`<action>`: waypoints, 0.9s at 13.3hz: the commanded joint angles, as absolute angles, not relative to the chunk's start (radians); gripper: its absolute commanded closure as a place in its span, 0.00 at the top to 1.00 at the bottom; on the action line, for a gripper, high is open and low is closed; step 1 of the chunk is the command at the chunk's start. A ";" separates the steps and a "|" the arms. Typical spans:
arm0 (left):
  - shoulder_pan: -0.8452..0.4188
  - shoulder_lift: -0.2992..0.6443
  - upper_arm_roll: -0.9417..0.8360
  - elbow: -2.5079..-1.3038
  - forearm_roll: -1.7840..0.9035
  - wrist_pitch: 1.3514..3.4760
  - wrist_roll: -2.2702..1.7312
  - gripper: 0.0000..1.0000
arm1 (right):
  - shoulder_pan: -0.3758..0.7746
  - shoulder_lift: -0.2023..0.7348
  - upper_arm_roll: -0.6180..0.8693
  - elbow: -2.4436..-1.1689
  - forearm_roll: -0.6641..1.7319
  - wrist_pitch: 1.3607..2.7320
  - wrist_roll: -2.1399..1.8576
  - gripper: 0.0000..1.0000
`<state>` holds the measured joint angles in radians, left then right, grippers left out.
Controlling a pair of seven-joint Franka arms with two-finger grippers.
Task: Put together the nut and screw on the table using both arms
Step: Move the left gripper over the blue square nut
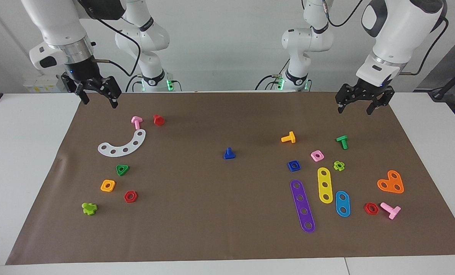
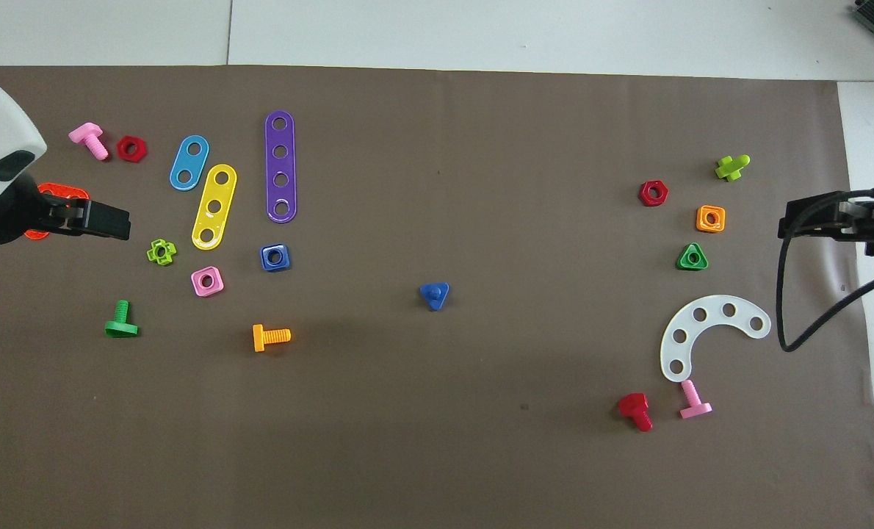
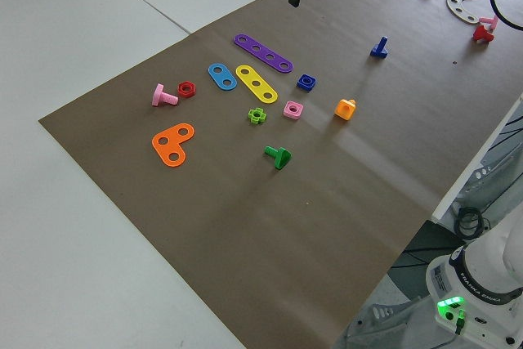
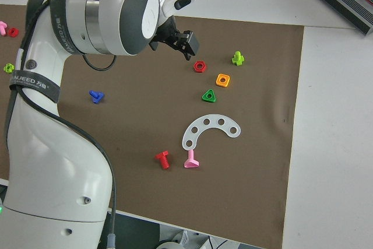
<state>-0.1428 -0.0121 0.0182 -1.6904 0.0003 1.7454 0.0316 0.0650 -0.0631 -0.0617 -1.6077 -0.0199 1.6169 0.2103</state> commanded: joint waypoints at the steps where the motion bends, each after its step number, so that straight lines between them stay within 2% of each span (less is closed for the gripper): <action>1: -0.170 -0.029 0.029 -1.801 -0.006 1.865 0.002 1.00 | 0.054 -0.038 -0.048 -1.592 -0.014 1.603 0.179 1.00; 6: -0.258 0.075 0.029 -1.925 -0.006 2.126 -0.123 1.00 | 0.041 -0.041 -0.051 -1.595 -0.018 1.563 0.094 1.00; 9: -0.288 0.095 0.029 -2.029 -0.006 2.294 -0.156 1.00 | 0.060 -0.040 -0.074 -1.586 -0.025 1.546 0.091 1.00; 12: -0.307 0.185 0.031 -2.040 -0.006 2.391 -0.189 1.00 | 0.060 -0.040 -0.072 -1.589 -0.015 1.551 0.094 1.00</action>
